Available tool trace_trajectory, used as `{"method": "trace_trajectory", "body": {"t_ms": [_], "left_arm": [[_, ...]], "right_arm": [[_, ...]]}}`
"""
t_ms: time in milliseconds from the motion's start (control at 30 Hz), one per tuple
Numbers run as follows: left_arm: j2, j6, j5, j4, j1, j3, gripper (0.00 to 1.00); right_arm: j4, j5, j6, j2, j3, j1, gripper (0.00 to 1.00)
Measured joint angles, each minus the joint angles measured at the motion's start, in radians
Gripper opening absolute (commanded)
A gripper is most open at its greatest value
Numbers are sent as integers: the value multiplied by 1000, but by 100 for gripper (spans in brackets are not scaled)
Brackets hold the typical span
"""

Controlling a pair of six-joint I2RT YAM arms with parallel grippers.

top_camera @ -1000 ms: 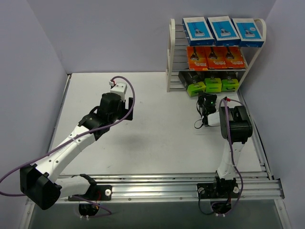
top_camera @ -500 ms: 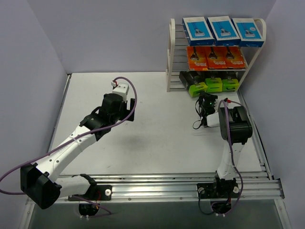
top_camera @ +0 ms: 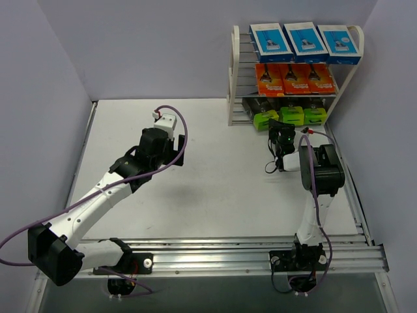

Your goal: Place and organize the shaving razors onto the shelf

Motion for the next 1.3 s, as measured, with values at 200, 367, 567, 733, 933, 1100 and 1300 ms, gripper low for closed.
{"method": "trace_trajectory", "body": {"t_ms": [200, 367, 567, 733, 933, 1100, 1300], "left_arm": [[0, 1, 0, 0, 0, 0, 94], [-1, 2, -3, 0, 0, 0, 94], [-5, 2, -6, 0, 0, 0, 94], [-5, 2, -6, 0, 0, 0, 94], [-5, 2, -6, 0, 0, 0, 94], [-6, 2, -6, 0, 0, 0, 94], [-6, 2, -6, -1, 0, 0, 94]], "right_arm": [[-8, -52, -1, 10, 3, -12, 23], [-13, -70, -1, 10, 3, -14, 23], [-14, -86, 0, 10, 3, -14, 29], [-13, -97, -1, 10, 3, -14, 35], [-10, -113, -6, 10, 3, -19, 42], [-8, -128, -17, 0, -1, -21, 45], [-6, -148, -28, -32, -45, -21, 45]]}}
